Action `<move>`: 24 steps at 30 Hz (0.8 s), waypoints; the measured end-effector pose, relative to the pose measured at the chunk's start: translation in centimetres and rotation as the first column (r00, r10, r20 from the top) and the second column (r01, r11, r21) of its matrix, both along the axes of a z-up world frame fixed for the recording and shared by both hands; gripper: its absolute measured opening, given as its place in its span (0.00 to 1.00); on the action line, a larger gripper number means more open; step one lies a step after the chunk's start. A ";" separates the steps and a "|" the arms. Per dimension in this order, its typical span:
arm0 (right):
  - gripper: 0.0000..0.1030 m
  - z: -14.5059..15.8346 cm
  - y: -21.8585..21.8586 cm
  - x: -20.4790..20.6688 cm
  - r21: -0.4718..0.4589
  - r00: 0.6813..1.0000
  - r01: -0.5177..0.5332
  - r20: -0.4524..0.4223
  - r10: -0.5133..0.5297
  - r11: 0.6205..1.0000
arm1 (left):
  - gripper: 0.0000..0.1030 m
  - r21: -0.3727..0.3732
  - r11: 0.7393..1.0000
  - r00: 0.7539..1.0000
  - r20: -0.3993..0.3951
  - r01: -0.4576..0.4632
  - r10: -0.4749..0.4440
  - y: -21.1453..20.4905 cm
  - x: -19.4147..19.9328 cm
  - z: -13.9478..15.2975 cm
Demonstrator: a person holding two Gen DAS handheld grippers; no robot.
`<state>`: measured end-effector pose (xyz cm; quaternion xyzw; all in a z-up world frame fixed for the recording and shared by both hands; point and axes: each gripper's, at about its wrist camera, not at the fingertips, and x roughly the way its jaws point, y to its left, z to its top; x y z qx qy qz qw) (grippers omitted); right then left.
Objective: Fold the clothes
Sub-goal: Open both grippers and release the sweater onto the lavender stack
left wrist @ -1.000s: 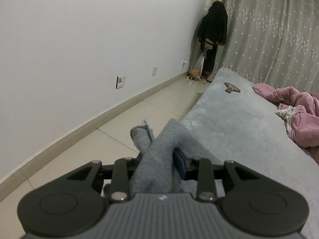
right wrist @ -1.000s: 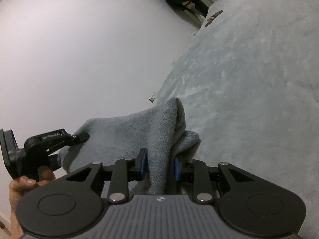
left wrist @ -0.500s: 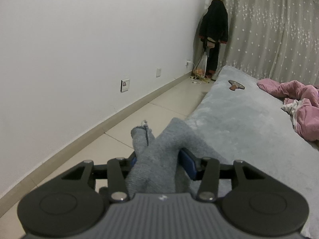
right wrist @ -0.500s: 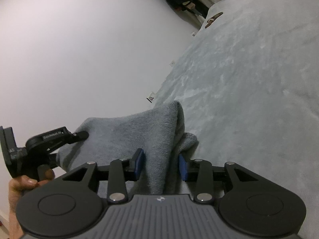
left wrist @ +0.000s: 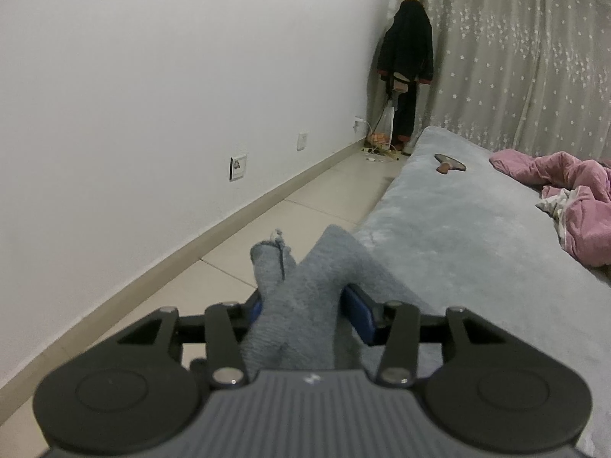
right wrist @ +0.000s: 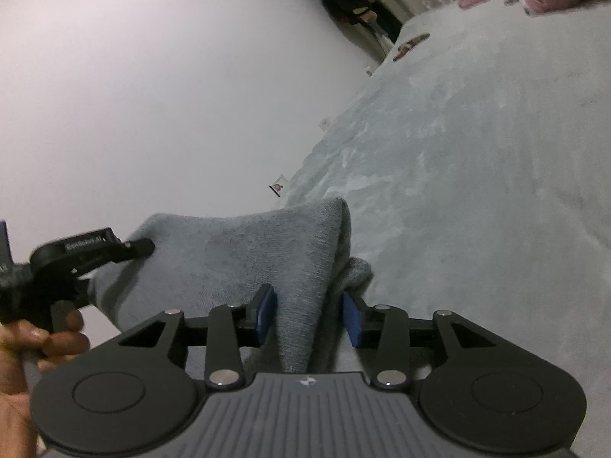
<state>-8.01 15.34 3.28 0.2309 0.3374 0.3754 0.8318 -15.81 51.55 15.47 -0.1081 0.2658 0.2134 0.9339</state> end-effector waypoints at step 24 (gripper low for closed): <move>0.44 4.8 -0.6 -2.5 -0.111 0.973 0.152 0.193 -0.129 0.982 | 0.52 0.176 0.983 0.995 0.077 0.047 -0.062 -5.9 -6.1 3.4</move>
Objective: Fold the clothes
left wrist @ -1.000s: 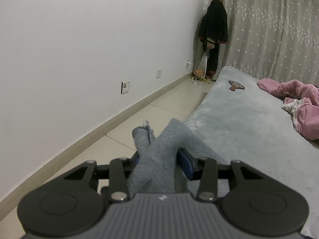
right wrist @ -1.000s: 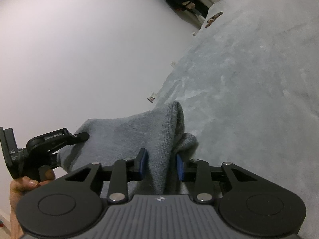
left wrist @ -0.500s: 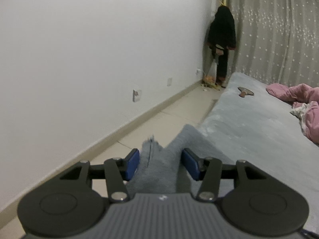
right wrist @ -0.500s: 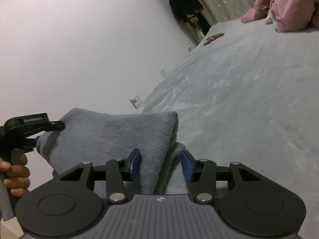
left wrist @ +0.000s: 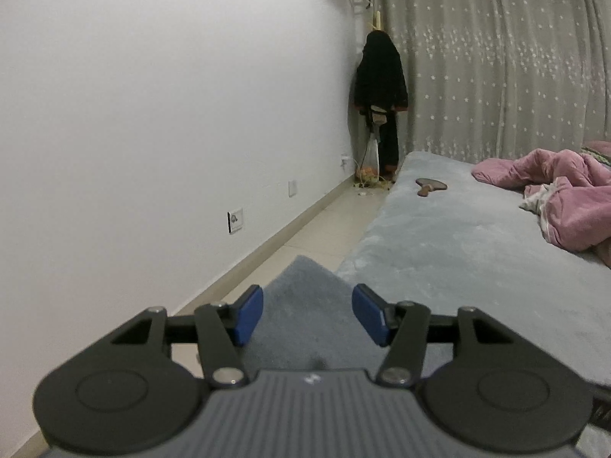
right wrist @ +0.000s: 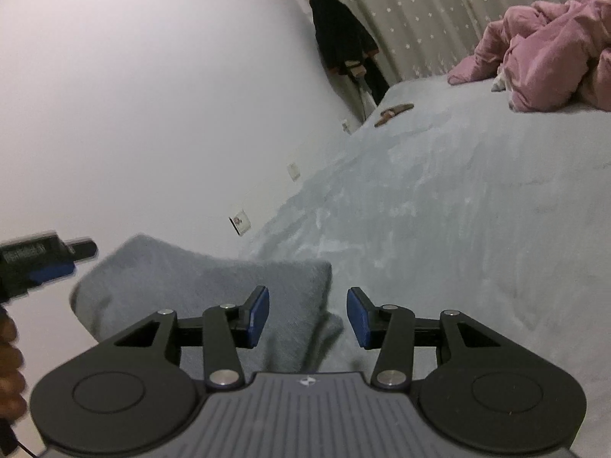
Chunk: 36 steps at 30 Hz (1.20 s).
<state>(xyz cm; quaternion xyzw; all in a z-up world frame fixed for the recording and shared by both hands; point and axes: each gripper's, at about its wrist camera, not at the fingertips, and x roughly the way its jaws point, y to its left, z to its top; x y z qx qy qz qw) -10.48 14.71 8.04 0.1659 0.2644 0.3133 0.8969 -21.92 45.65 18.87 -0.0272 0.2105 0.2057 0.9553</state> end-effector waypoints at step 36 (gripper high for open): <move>0.46 -2.9 8.1 -0.1 -0.109 0.972 -0.206 0.093 0.217 0.972 | 0.58 -0.070 0.997 0.981 -0.192 -0.022 0.008 2.5 5.5 -4.6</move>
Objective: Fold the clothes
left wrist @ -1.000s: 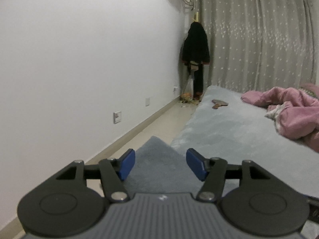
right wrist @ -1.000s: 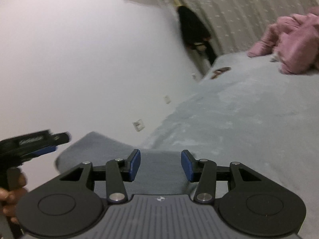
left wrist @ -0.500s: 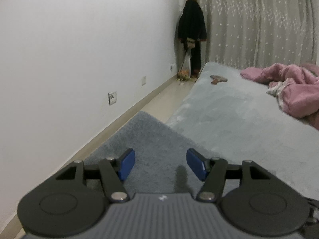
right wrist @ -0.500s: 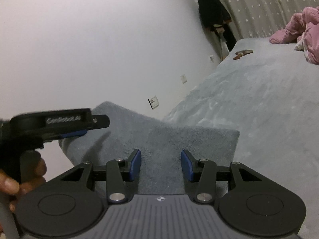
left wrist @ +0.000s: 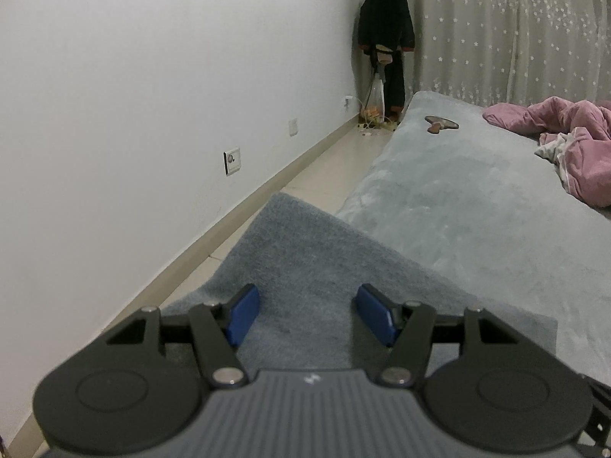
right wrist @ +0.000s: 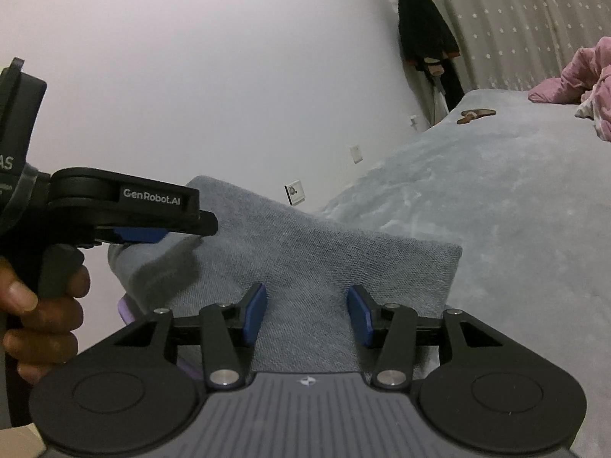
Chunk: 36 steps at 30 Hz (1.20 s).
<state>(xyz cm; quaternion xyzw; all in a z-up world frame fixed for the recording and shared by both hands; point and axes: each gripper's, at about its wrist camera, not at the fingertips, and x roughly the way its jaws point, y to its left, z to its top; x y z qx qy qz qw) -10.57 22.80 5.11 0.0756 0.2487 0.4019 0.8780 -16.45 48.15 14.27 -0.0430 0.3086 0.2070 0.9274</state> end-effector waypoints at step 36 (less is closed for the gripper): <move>0.34 2.7 0.7 3.1 -0.011 0.998 -0.008 -0.061 0.007 1.000 | 0.57 0.078 0.997 0.999 0.035 -0.024 0.021 -1.1 -1.6 1.2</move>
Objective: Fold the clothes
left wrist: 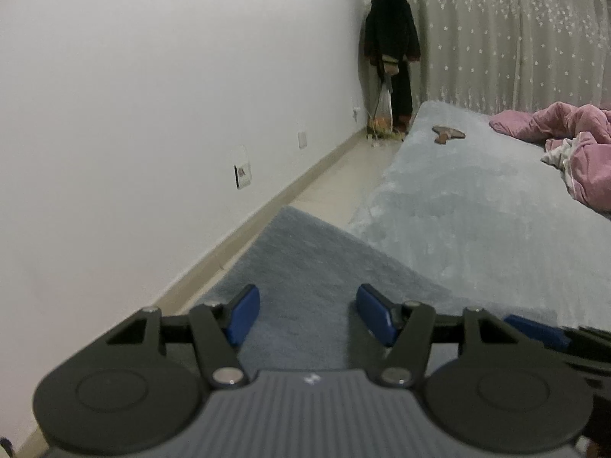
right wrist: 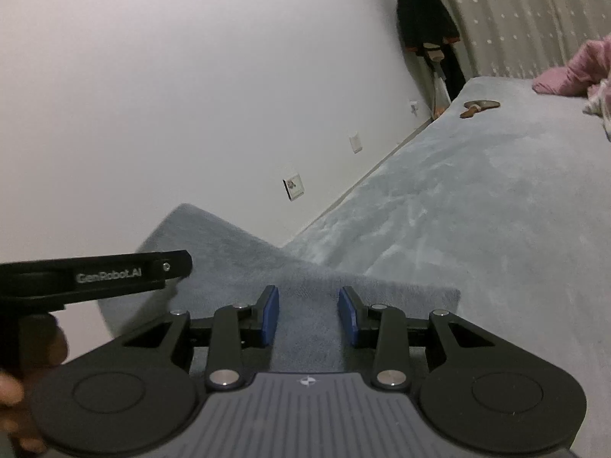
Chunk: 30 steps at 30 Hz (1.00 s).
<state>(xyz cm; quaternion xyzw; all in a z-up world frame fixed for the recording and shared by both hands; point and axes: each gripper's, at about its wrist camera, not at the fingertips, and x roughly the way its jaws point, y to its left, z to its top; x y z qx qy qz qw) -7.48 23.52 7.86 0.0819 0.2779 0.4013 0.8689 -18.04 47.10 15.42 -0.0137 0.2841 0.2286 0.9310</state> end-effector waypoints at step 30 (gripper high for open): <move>0.34 2.7 -6.7 -6.2 0.053 0.999 -0.032 -0.024 0.033 0.998 | 0.64 -0.077 0.997 0.998 0.055 -0.025 0.029 -4.7 -7.7 1.6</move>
